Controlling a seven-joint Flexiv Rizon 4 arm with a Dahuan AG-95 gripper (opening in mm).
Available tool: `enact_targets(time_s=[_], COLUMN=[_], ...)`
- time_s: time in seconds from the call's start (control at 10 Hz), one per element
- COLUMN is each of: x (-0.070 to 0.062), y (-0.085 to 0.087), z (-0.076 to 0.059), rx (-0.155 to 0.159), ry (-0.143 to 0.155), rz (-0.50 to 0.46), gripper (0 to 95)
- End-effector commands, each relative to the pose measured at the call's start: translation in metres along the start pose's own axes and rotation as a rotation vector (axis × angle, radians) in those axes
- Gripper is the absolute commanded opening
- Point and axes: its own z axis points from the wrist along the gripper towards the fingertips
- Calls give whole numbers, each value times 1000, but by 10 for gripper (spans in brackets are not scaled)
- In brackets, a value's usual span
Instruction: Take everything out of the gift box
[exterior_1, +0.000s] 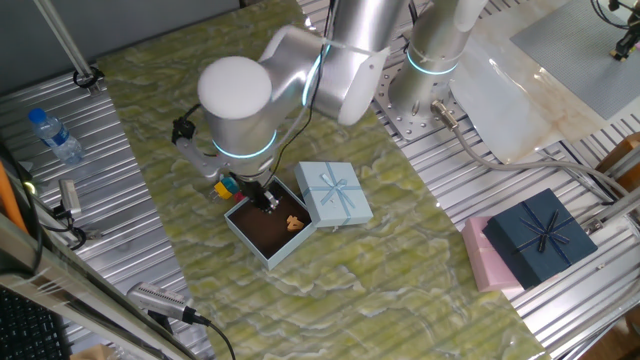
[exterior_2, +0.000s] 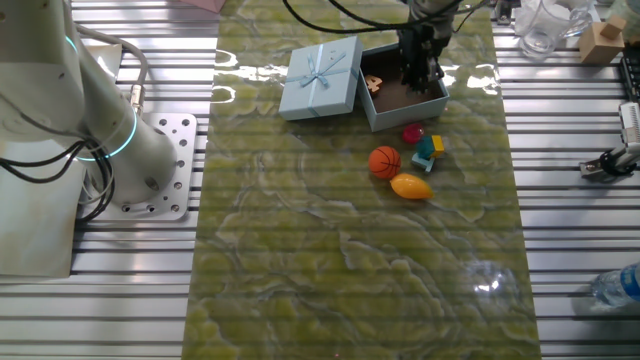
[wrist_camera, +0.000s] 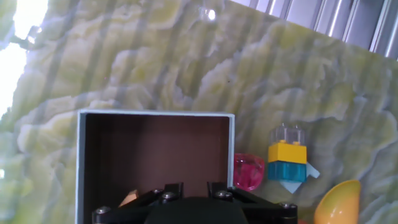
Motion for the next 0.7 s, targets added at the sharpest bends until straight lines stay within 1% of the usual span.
enact_targets(time_s=[0.1, 0.3, 0.5, 0.7], x=[6, 9, 11, 12], y=[8, 19, 34, 35], z=[-1, 0, 3, 11], rx=[-39, -51, -53, -60], ry=[-11, -14, -14, -20], rz=[34, 46, 61, 59], gripper=[380, 380, 380, 380])
